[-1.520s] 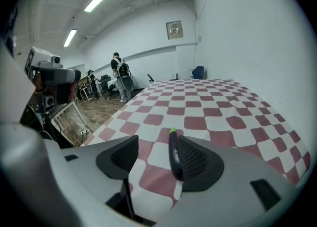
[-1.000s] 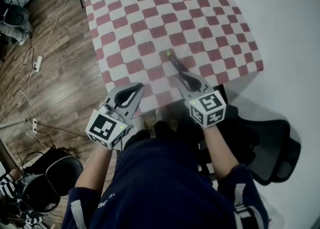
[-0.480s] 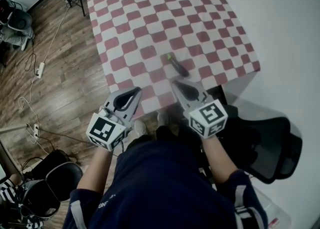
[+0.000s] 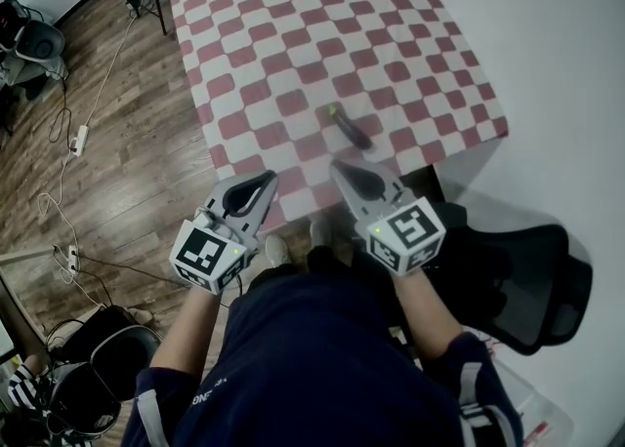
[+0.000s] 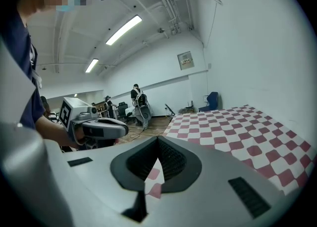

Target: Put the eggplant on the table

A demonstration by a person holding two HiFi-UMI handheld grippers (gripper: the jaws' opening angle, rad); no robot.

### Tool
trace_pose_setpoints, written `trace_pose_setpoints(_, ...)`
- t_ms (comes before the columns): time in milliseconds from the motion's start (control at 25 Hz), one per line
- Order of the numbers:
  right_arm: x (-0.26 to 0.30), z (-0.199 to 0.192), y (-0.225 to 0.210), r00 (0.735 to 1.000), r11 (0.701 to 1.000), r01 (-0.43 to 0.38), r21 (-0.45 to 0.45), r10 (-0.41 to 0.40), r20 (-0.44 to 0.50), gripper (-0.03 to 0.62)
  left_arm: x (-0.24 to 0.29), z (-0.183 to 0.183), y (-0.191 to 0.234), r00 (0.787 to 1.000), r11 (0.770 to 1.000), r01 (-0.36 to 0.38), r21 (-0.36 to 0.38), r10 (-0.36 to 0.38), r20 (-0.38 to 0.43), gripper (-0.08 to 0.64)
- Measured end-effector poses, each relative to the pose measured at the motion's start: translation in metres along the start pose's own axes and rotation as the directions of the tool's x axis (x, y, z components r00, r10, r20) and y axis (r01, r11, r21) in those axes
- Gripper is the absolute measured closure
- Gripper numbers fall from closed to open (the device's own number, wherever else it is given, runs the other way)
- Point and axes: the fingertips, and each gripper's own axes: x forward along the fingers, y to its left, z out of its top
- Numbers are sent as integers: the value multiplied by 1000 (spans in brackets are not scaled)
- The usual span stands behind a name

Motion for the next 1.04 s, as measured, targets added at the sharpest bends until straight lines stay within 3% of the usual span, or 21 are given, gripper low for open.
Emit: trace_pose_setpoints(1040,8,-7,-6,999,1000,4,31,-3,-34,577,14,4,4,999,999,33,0,-33,-3,528)
